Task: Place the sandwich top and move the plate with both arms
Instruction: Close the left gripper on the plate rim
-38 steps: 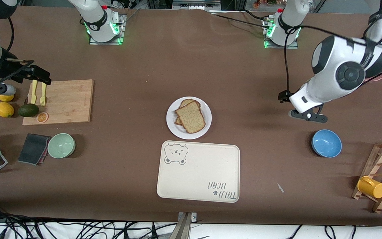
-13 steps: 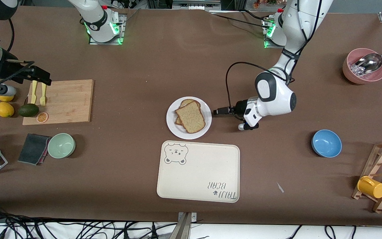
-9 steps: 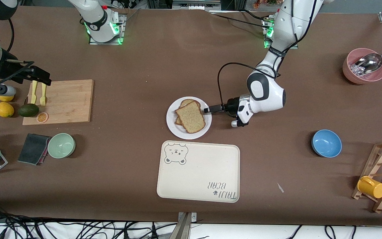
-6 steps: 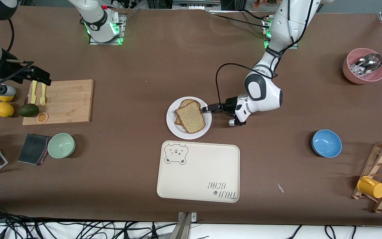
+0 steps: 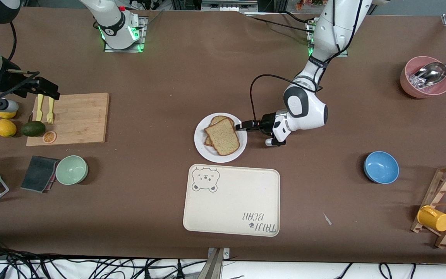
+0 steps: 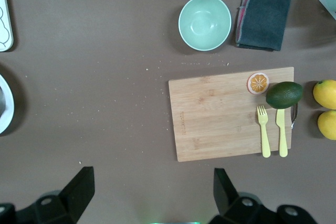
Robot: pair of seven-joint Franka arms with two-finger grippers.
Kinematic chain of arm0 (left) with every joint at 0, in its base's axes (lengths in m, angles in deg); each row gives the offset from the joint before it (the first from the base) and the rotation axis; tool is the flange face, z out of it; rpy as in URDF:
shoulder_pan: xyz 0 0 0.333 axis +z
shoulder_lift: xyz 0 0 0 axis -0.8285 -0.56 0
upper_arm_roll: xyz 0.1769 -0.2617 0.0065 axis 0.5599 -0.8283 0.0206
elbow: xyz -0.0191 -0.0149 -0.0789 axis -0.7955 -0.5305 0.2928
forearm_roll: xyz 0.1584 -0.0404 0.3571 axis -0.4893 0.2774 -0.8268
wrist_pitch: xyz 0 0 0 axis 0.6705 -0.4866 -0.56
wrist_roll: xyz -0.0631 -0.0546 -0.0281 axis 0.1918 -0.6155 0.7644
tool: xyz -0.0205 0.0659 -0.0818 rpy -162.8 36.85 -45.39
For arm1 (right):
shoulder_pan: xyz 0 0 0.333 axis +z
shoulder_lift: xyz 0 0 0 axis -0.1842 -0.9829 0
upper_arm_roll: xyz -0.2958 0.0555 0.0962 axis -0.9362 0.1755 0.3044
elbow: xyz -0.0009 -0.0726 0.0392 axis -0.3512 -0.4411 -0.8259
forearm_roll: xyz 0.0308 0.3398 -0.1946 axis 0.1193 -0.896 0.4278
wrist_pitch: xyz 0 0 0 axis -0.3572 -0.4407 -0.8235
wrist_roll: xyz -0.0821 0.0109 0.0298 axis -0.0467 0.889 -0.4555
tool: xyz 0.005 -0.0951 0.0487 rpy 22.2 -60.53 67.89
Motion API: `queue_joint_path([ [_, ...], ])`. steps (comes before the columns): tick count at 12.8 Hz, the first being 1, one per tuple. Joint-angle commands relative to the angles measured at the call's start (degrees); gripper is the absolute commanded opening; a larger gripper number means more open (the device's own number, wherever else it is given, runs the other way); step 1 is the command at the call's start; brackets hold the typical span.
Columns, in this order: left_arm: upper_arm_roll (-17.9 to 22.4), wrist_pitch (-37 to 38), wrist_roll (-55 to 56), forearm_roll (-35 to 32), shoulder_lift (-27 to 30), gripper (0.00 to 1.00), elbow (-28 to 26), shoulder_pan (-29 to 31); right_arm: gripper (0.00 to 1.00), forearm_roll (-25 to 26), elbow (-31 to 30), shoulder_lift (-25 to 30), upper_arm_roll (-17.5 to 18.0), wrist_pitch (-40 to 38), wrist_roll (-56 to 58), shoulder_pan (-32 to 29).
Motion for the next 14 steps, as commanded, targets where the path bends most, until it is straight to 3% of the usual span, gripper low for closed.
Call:
queue_joint_path([
  [1,0.5,-0.8,-1.9,2.5,-0.5,0.49,0.6,-1.1,1.0,-0.8,0.2,0.1,0.2,0.1,0.8,-0.5],
  [4,0.5,-0.8,-1.9,2.8,-0.9,0.31,0.7,-1.1,1.0,-0.6,0.2,0.1,0.2,0.1,0.8,-0.6],
  [9,0.5,-0.8,-7.9,8.0,-3.0,0.22,0.9,-1.2,1.0,-0.6,0.2,0.1,0.2,0.0,0.8,-0.6],
  [14,0.6,-0.8,-9.2,8.9,-3.2,0.0,0.9,-1.4,1.0,-0.7,0.2,0.1,0.2,0.0,0.8,-0.6],
])
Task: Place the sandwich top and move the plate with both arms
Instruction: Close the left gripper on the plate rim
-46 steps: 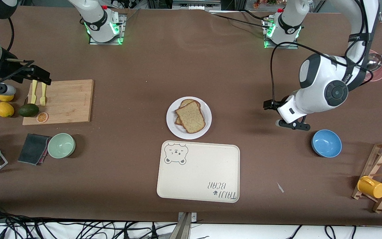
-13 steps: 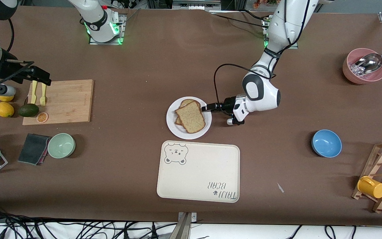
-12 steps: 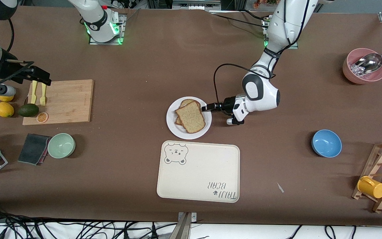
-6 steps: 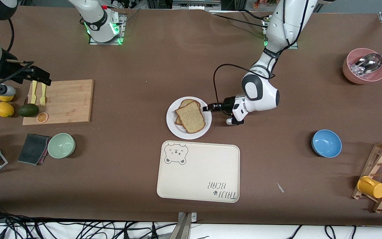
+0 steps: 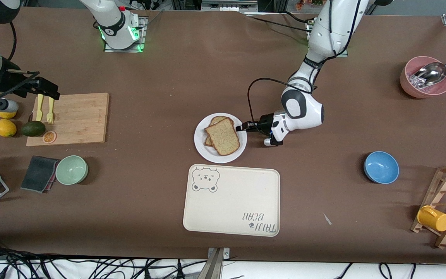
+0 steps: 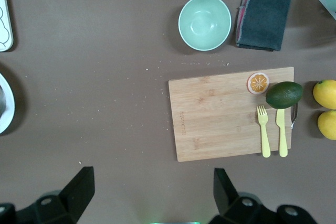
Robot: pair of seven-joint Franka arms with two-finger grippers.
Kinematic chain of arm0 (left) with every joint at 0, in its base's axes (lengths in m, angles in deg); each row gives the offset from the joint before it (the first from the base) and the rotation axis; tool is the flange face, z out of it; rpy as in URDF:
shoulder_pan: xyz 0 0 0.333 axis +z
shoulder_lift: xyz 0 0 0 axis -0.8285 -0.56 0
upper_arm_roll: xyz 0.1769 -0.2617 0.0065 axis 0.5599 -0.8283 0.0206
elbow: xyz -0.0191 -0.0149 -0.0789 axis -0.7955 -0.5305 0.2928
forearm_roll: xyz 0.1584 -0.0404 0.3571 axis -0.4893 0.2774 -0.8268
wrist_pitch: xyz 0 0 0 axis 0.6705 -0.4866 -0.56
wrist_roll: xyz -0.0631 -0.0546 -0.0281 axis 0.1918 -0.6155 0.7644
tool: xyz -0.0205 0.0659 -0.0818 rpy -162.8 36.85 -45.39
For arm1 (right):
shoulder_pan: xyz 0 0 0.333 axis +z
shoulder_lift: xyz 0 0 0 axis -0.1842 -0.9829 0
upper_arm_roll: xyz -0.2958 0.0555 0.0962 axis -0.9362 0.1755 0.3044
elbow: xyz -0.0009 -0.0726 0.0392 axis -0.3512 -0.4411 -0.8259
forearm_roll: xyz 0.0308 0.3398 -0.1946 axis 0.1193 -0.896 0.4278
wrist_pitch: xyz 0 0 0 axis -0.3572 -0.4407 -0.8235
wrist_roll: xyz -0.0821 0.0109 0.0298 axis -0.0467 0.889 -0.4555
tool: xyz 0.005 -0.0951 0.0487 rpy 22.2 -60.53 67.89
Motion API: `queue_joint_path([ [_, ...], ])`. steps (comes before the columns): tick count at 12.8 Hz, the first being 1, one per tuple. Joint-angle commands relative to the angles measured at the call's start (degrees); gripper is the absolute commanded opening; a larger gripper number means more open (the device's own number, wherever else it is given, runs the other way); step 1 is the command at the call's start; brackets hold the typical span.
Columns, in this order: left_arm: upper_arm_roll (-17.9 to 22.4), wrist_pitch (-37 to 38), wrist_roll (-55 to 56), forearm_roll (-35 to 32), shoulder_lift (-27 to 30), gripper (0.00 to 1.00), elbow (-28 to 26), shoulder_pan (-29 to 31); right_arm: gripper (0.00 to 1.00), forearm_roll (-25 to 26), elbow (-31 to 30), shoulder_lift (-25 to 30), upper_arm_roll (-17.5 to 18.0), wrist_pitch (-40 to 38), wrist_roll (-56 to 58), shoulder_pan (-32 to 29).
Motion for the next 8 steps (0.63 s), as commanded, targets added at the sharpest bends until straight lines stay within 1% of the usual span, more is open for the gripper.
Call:
queue_joint_path([
  [1,0.5,-1.1,-2.0,2.0,-1.0,0.0,0.2,-0.9,1.0,-0.6,0.2,0.1,0.2,0.0,0.8,-0.5],
  [6,0.8,-0.6,-1.9,2.1,-0.8,0.0,0.4,-0.7,1.0,-0.6,0.2,0.1,0.2,0.0,0.8,-0.6],
  [8,1.5,-0.3,-1.3,2.2,-0.3,0.0,0.5,-0.7,1.0,-0.6,0.2,0.1,0.3,0.0,0.9,-0.5],
])
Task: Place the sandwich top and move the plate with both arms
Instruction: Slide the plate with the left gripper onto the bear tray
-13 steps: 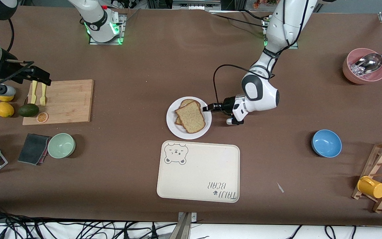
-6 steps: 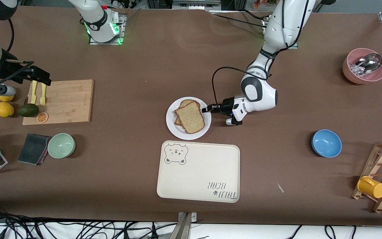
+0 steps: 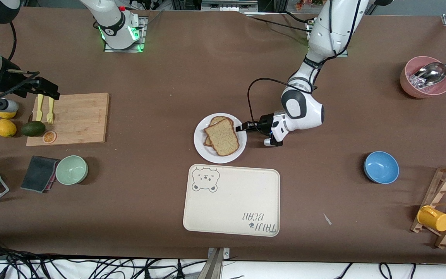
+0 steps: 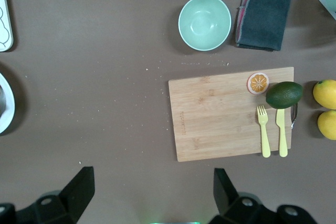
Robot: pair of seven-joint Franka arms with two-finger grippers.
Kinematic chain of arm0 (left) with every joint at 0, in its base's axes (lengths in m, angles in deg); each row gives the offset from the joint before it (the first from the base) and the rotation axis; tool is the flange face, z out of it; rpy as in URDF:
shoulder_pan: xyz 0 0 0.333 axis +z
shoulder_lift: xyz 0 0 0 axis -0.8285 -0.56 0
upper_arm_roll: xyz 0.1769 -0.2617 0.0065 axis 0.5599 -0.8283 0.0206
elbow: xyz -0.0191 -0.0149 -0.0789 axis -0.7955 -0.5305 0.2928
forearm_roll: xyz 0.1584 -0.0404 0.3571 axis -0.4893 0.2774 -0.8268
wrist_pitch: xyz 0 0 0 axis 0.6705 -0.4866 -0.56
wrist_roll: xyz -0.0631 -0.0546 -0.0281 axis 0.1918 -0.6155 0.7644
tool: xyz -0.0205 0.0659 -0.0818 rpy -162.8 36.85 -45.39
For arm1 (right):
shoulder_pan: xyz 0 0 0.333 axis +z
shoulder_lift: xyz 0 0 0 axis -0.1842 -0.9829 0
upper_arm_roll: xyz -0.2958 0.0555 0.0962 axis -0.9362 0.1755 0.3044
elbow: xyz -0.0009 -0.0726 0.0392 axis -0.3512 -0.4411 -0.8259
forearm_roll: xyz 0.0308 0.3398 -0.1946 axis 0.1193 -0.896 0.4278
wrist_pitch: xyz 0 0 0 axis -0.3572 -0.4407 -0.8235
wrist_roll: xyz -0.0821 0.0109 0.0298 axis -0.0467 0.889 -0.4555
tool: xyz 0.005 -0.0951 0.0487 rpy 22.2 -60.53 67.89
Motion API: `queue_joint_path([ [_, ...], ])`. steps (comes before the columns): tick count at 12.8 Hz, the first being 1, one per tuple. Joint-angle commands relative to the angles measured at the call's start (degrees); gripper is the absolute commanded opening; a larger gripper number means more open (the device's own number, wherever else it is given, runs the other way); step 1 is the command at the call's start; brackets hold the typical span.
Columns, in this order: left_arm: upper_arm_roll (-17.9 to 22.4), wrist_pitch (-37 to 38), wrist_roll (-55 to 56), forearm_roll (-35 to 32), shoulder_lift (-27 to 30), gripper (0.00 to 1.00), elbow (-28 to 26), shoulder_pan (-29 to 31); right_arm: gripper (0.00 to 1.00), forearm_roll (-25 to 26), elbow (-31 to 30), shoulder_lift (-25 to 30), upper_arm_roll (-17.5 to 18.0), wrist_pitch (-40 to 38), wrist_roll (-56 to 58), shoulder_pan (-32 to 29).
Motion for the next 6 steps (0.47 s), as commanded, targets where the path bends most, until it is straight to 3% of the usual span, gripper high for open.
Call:
queue_joint_path([
  [1,1.7,0.1,-1.1,2.4,0.0,0.0,0.6,-0.4,1.0,-0.6,0.2,0.1,0.2,0.0,0.8,-0.5],
  [6,2.2,3.2,-1.0,7.8,1.7,0.0,0.7,0.3,1.0,-0.7,0.2,0.1,0.2,0.0,0.9,-0.6],
])
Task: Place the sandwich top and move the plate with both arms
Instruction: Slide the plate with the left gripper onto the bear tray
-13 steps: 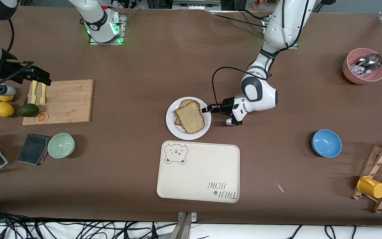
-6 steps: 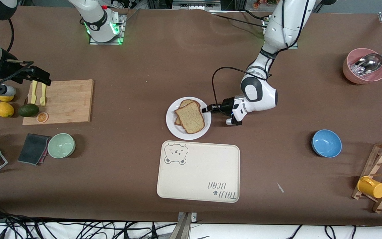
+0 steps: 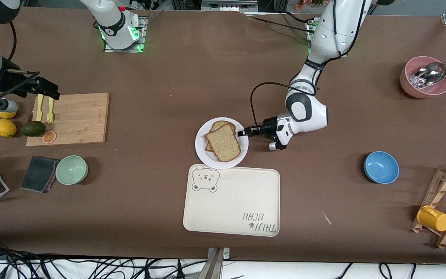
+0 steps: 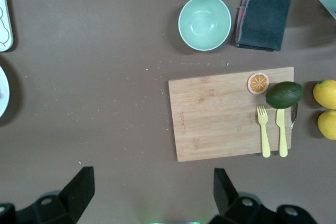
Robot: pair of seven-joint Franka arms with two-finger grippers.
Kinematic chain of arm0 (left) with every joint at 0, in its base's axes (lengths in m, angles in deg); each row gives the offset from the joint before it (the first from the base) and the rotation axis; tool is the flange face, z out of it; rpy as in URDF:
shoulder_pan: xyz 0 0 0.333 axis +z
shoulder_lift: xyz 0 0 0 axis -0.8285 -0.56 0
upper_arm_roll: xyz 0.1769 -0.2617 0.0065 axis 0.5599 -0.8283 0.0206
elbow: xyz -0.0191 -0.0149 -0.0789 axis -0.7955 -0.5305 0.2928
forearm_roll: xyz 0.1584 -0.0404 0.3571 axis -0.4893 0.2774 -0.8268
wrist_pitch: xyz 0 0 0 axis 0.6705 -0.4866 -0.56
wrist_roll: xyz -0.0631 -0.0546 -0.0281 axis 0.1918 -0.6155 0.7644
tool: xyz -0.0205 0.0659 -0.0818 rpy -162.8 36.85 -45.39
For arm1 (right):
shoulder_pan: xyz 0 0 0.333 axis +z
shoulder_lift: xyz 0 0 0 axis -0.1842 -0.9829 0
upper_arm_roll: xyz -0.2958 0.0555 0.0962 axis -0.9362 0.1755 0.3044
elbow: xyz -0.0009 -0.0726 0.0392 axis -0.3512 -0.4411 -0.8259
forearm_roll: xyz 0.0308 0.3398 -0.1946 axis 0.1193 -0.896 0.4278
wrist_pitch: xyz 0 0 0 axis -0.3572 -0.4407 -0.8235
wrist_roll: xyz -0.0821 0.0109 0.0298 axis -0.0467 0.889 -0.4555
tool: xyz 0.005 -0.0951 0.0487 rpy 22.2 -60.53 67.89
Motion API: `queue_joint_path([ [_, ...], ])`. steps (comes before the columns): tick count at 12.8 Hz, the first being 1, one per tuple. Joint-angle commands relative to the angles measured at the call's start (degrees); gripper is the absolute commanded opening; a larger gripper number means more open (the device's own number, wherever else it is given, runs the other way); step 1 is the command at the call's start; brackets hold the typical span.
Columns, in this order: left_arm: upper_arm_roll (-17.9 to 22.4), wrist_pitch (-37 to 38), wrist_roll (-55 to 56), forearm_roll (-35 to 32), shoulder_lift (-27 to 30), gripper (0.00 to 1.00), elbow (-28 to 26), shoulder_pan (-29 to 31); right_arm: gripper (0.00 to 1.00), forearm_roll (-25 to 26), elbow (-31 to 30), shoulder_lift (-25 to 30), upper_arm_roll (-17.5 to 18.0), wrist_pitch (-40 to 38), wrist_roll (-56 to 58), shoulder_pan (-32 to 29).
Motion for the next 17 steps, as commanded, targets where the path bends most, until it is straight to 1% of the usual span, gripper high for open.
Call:
queue_joint_path([
  [1,0.3,1.5,-0.8,2.8,2.0,0.0,-0.2,0.6,1.0,-0.7,0.2,0.1,0.2,0.0,0.9,-0.6],
  [2,0.3,1.6,-0.5,2.9,2.7,0.0,-0.2,1.1,1.0,-0.7,0.2,0.1,0.2,0.0,1.0,-0.6],
  [4,0.3,1.7,-0.1,4.1,2.8,0.0,1.7,1.7,1.0,-0.7,0.2,0.1,0.2,0.0,1.0,-0.5],
  [5,0.4,1.6,1.3,5.5,2.5,0.0,3.4,1.6,1.0,-0.7,0.2,0.1,0.2,0.0,1.0,-0.6],
  [7,0.9,1.3,7.0,5.0,1.4,0.0,7.5,1.5,1.0,-0.8,0.2,0.1,0.2,0.0,1.1,-0.6],
  [8,1.3,0.7,8.3,5.2,-0.3,0.0,9.3,1.3,1.0,-0.8,0.2,0.1,0.2,0.0,1.1,-0.6],
  [9,2.9,0.1,8.1,5.5,-3.2,0.0,12.2,0.8,1.0,-0.8,0.2,0.1,0.2,0.0,1.1,-0.6],
  [10,5.0,0.2,8.3,5.7,-5.7,0.0,15.6,0.4,1.0,-0.8,0.2,0.1,0.2,0.0,1.1,-0.6],
  [12,10.8,1.8,9.5,5.9,-9.6,0.0,21.7,-2.4,1.0,-0.8,0.2,0.1,0.2,0.0,1.1,-0.6],
  [13,12.4,2.7,11.7,6.4,-12.3,0.0,25.1,-3.5,1.0,-0.8,0.2,0.1,0.2,0.0,1.1,-0.6],
  [14,13.3,2.8,12.4,6.8,-14.5,0.0,27.9,-4.0,1.0,-0.8,0.1,0.1,0.2,-0.1,1.1,-0.6],
  [16,13.4,2.4,13.5,6.8,-17.4,0.0,31.4,-4.2,1.0,-0.8,0.3,-0.3,0.2,0.1,1.4,-0.7],
  [17,13.7,2.2,16.3,6.6,-18.9,0.0,33.5,-4.9,1.0,-0.7,0.3,-0.3,0.2,0.0,1.1,-0.7],
])
